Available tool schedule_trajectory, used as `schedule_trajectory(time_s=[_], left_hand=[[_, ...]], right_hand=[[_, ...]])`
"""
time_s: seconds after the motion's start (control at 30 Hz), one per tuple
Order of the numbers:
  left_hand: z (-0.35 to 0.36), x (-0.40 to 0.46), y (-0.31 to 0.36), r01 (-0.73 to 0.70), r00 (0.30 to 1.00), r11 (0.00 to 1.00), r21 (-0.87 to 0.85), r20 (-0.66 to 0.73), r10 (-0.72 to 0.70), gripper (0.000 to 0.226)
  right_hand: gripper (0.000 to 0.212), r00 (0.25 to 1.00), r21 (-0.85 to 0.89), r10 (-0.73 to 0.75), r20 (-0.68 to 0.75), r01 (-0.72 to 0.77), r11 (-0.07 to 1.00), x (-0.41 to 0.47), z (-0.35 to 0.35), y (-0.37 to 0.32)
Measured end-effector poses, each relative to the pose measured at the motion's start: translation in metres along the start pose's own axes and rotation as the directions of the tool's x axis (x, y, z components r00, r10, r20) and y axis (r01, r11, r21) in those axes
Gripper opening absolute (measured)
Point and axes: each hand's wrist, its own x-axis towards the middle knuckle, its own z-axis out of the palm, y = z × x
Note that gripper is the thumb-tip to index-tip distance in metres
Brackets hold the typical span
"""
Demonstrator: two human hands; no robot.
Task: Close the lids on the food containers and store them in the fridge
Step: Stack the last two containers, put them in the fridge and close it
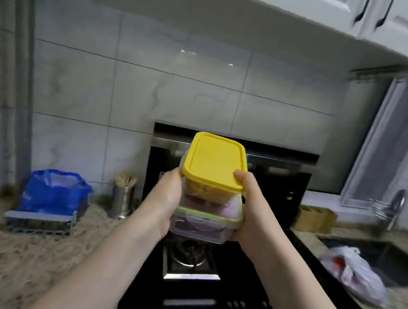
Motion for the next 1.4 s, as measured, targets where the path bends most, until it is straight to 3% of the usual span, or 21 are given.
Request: schedule_trajectory(time_s=[0.13,0.23,0.33,0.4,0.5,0.57,0.7,0.83,0.97,1.13,1.2,1.27,1.4], left_hand=[[0.066,0.043,-0.020,-0.001,0.975,0.999,0.047,0.223,-0.009,0.061],[0.110,0.070,-0.027,-0.016,0.928,0.997,0.080,0.371,-0.015,0.069],[0.151,0.100,-0.032,-0.022,0.876,0.996,0.082,0.481,-0.021,0.062],[0.174,0.114,-0.034,-0.014,0.840,0.994,0.107,0.540,-0.046,0.045],[0.224,0.126,-0.049,0.023,0.722,0.997,0.077,0.688,-0.070,0.047],[0.254,0.121,-0.061,0.093,0.651,0.995,0.044,0.753,-0.095,0.055],[0.312,0.084,-0.081,0.136,0.589,0.991,-0.006,0.805,-0.076,0.042],[0.369,0.039,-0.092,0.259,0.357,0.966,0.015,0.928,-0.110,0.045],[0.417,-0.008,-0.100,0.283,0.220,0.959,-0.007,0.974,-0.058,0.047],[0.478,-0.064,-0.098,0.279,0.141,0.960,0.021,0.988,-0.063,0.041],[0.502,-0.086,-0.095,0.273,0.142,0.962,0.021,0.988,-0.061,0.037],[0.524,-0.107,-0.092,0.212,0.147,0.976,0.042,0.986,-0.074,0.046],[0.563,-0.143,-0.087,0.251,0.148,0.967,0.052,0.985,-0.091,0.045]], right_hand=[[0.035,0.983,0.028,-0.053,-0.175,0.059,0.998,0.015,-0.062,-0.016],[0.047,0.943,0.030,-0.078,-0.323,0.092,0.995,0.025,-0.095,-0.030],[0.048,0.903,0.058,-0.103,-0.417,0.139,0.989,0.036,-0.128,-0.042],[0.046,0.865,0.048,-0.143,-0.481,0.189,0.981,0.033,-0.143,-0.047],[0.053,0.733,0.008,-0.203,-0.649,0.274,0.962,0.018,-0.173,-0.054],[0.053,0.695,-0.009,-0.227,-0.682,0.302,0.953,0.000,-0.187,-0.059],[0.045,0.583,-0.066,-0.275,-0.764,0.355,0.933,-0.052,-0.218,-0.071],[0.040,0.412,-0.187,-0.341,-0.845,0.369,0.910,-0.107,-0.246,-0.079],[0.043,0.296,-0.270,-0.406,-0.865,0.408,0.872,-0.161,-0.270,-0.089],[0.035,0.127,-0.349,-0.433,-0.892,0.413,0.841,-0.221,-0.302,-0.110],[0.028,0.044,-0.370,-0.426,-0.904,0.418,0.830,-0.243,-0.316,-0.121],[0.022,-0.032,-0.390,-0.414,-0.910,0.407,0.826,-0.265,-0.330,-0.132],[0.017,-0.102,-0.403,-0.396,-0.913,0.390,0.828,-0.304,-0.358,-0.153]])
